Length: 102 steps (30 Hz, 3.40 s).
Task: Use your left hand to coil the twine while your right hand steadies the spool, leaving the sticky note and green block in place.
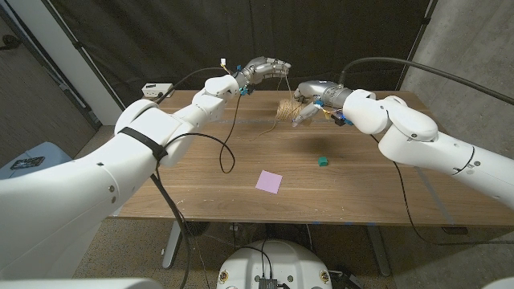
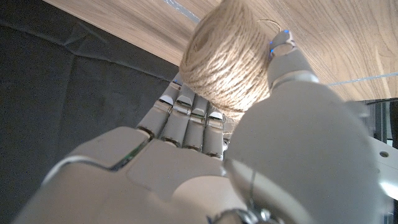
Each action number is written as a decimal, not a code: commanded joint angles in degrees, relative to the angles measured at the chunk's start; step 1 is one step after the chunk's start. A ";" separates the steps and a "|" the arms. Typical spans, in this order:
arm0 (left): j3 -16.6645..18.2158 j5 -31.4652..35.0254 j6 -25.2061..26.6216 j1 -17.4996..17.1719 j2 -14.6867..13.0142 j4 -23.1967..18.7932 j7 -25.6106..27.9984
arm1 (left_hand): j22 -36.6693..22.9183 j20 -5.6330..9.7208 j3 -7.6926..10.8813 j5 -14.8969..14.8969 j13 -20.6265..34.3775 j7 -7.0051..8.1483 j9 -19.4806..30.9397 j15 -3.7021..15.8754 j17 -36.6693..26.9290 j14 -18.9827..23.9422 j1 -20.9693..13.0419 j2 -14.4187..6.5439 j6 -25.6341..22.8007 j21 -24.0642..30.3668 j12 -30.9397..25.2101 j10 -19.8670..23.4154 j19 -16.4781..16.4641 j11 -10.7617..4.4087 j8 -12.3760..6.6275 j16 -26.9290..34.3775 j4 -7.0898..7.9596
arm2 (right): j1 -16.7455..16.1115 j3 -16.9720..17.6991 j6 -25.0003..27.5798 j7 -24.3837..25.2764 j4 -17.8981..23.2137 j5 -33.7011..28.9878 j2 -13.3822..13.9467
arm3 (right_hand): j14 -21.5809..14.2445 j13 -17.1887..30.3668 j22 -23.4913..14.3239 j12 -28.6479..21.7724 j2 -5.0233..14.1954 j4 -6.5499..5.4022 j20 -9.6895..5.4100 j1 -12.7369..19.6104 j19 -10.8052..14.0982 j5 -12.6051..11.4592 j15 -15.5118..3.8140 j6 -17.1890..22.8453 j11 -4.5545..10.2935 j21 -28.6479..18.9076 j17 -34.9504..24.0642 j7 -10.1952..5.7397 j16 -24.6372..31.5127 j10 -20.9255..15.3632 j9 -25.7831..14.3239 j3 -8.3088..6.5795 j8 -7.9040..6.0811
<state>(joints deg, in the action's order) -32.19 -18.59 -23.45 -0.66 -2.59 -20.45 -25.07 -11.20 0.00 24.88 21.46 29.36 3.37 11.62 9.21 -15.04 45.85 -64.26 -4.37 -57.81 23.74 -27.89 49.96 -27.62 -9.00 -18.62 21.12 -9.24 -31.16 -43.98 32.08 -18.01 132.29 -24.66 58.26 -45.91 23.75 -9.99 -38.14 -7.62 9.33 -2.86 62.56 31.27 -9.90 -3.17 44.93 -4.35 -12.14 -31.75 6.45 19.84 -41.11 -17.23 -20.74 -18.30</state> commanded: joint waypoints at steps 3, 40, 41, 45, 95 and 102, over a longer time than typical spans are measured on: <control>-1.65 0.01 5.24 0.85 0.30 0.19 3.72 | 0.00 0.04 -0.41 0.32 0.30 -0.02 0.23 -0.03 -0.26 0.53 -0.13 -0.35 -0.47 0.31 0.11 0.35 0.28 0.04 0.14 -0.20 -0.02 | -1.73 4.46 -2.57 1.35 3.32 3.88 3.05 | -2.40 0.27 -0.22 -0.17 8.38 -0.27 -0.88 7.14 0.31 -0.33 -9.62 9.93 9.77 0.20 -0.39 -9.54 0.00 -10.11 -0.27 0.18 -0.52; -6.15 0.70 9.90 -3.10 -1.11 0.13 6.52 | 0.02 -0.11 -0.51 0.46 0.51 0.07 0.26 -0.10 -0.51 0.16 -0.42 -0.41 -0.16 0.50 0.93 0.07 0.67 -0.11 0.46 -0.58 -0.15 | -3.05 6.84 -3.60 4.79 2.75 5.04 3.62 | -3.14 0.39 -0.22 -0.01 8.62 -0.20 -0.94 7.48 0.52 -0.38 -9.73 10.26 9.93 0.14 -0.76 -9.61 -0.21 -10.49 -0.28 0.43 -0.60; -6.25 0.70 10.19 -3.15 -1.10 0.14 6.74 | 0.02 -0.12 -0.53 0.46 0.53 0.13 0.26 -0.10 -0.52 0.16 -0.43 -0.39 -0.14 0.51 0.94 0.08 0.66 -0.19 0.47 -0.57 -0.15 | -3.10 6.93 -3.68 4.91 2.72 5.07 3.68 | -3.19 0.42 -0.22 -0.01 8.63 -0.19 -0.95 7.50 0.54 -0.38 -9.74 10.26 9.93 0.13 -0.80 -9.61 -0.18 -10.46 -0.27 0.45 -0.60; -6.88 0.88 10.86 -3.25 -1.10 0.14 7.33 | 0.03 -0.14 -0.54 0.47 0.58 0.07 0.27 -0.19 -0.57 0.22 -0.48 -0.42 -0.10 0.52 0.97 0.08 0.72 -0.10 0.51 -0.55 -0.16 | -3.31 7.31 -3.75 5.44 2.60 5.27 3.79 | -3.21 0.48 -0.22 0.01 8.65 -0.16 -0.92 7.60 0.53 -0.39 -9.76 10.32 9.83 0.14 -0.85 -9.66 -0.23 -10.43 -0.28 0.47 -0.62; -7.81 2.71 5.73 -6.79 -0.30 -0.52 -2.19 | 0.04 -0.29 -0.75 0.57 1.08 0.14 0.32 -0.40 -0.82 -0.13 -0.77 -0.42 0.04 0.82 1.71 0.07 1.11 0.16 0.77 -1.08 -0.13 | -0.29 8.03 -2.96 9.35 -0.12 0.73 2.32 | -3.57 0.69 -0.23 0.30 8.93 -0.29 -1.05 7.67 0.55 -0.42 -9.69 10.37 9.83 0.16 -1.35 -9.46 -0.82 -10.76 -0.31 0.95 -0.59; -8.06 3.12 4.98 -7.42 -0.19 -0.69 -3.41 | 0.05 -0.31 -0.74 0.60 1.14 0.10 0.32 -0.39 -0.79 -0.03 -0.80 -0.41 0.13 0.86 1.81 0.04 1.16 0.22 0.83 -1.14 -0.12 | 0.28 8.02 -2.84 9.22 -0.57 0.25 2.37 | -3.52 0.72 -0.23 0.37 8.92 -0.25 -1.10 7.74 0.54 -0.43 -9.72 10.31 9.95 0.17 -1.49 -9.58 -0.89 -10.79 -0.35 1.05 -0.57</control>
<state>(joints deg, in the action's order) -39.90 -16.13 -17.54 -7.30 -2.86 -20.94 -26.77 -11.20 -0.30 24.32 21.90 30.43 3.38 11.89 9.21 -15.57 45.85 -64.54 -4.66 -57.81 24.18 -26.27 49.94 -26.91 -9.00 -18.10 20.23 -9.15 -31.41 -36.33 28.64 -9.10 131.92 -23.55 60.34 -46.85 24.20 -9.99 -37.60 -7.58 9.24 -2.86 62.51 31.27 -9.90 -3.10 45.23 -4.07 -12.15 -33.07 6.73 18.97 -41.86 -17.44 -19.73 -18.75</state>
